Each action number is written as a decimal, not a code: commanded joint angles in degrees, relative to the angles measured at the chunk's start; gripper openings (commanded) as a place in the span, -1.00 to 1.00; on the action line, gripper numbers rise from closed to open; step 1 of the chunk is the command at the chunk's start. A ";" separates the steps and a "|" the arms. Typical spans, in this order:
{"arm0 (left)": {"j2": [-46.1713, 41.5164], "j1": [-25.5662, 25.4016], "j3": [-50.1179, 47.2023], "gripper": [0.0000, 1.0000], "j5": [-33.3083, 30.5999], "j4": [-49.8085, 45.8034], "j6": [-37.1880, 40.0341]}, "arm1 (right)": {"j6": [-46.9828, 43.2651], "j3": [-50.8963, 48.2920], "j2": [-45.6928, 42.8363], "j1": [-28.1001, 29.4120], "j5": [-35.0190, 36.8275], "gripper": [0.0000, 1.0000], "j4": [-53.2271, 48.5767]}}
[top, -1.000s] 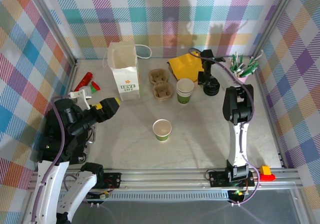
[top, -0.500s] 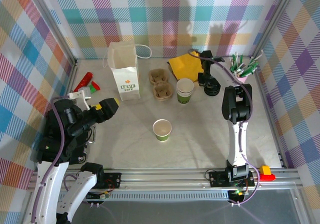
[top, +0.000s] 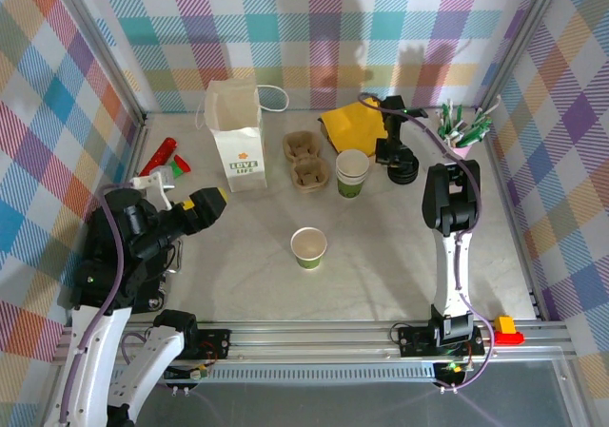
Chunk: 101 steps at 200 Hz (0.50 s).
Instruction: Pack the takeout coffee
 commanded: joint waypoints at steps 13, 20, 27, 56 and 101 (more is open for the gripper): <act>0.05 -0.59 2.17 0.91 0.43 0.39 1.20 | 2.70 0.07 -6.87 -0.35 -4.15 -0.82 -1.09; 0.06 -0.59 2.26 0.91 0.43 0.30 1.22 | 3.21 -0.56 -8.07 -0.42 -5.12 -0.82 -0.81; 0.06 -0.59 2.26 0.90 0.47 0.30 1.26 | 3.67 -1.23 -9.30 -0.52 -6.11 -0.83 -0.51; 0.14 -0.68 2.44 0.89 0.93 0.59 1.30 | 6.55 -4.58 -15.20 -1.29 -11.07 -0.84 0.98; 1.88 -3.02 3.71 0.82 1.10 1.93 0.16 | 11.93 -14.24 -28.58 -1.67 -27.26 -0.84 8.30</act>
